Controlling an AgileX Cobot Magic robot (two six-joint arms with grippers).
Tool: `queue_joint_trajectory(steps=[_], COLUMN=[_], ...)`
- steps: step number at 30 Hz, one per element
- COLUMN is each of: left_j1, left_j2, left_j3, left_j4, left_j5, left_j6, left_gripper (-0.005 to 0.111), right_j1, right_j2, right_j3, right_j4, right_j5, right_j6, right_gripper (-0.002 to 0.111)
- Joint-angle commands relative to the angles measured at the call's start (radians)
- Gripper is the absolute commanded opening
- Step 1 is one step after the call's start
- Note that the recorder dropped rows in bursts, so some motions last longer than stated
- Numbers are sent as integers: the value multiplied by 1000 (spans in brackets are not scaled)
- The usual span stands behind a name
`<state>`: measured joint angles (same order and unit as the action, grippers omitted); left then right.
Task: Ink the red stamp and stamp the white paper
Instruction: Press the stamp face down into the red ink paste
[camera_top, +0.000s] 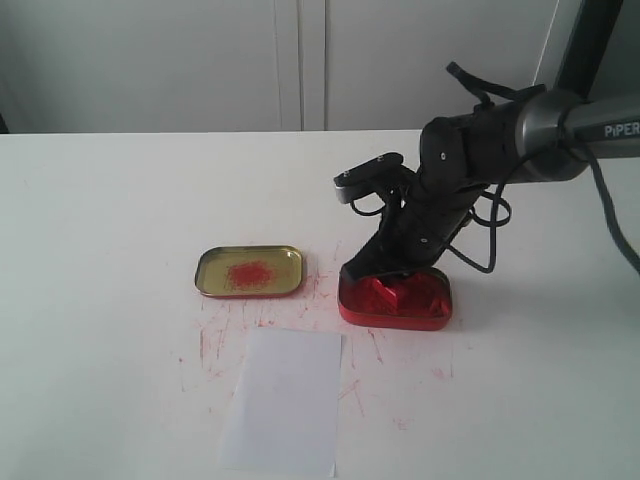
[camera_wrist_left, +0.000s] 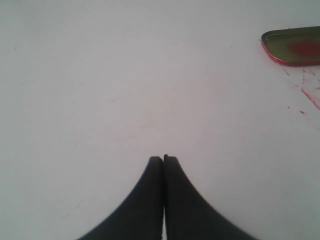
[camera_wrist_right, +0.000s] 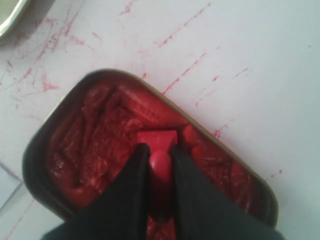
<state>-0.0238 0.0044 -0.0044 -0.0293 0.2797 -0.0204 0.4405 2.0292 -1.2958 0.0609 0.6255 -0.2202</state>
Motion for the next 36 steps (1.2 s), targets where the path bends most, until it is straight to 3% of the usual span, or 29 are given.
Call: queue_joint_trajectory(steps=[1,36], left_j1=[2,2], left_j2=[-4,-4], left_j3=[4,4], left_j4=[0,0], left_j5=[-3,-3], left_j6=[-2,-2], left_gripper=[0,0], right_j1=[-5,-7], right_j2=[71,-124], right_j3=[30,-9], right_j4=[-9,85], right_j5=[61,28], right_j6=[-8,70], right_gripper=[0,0])
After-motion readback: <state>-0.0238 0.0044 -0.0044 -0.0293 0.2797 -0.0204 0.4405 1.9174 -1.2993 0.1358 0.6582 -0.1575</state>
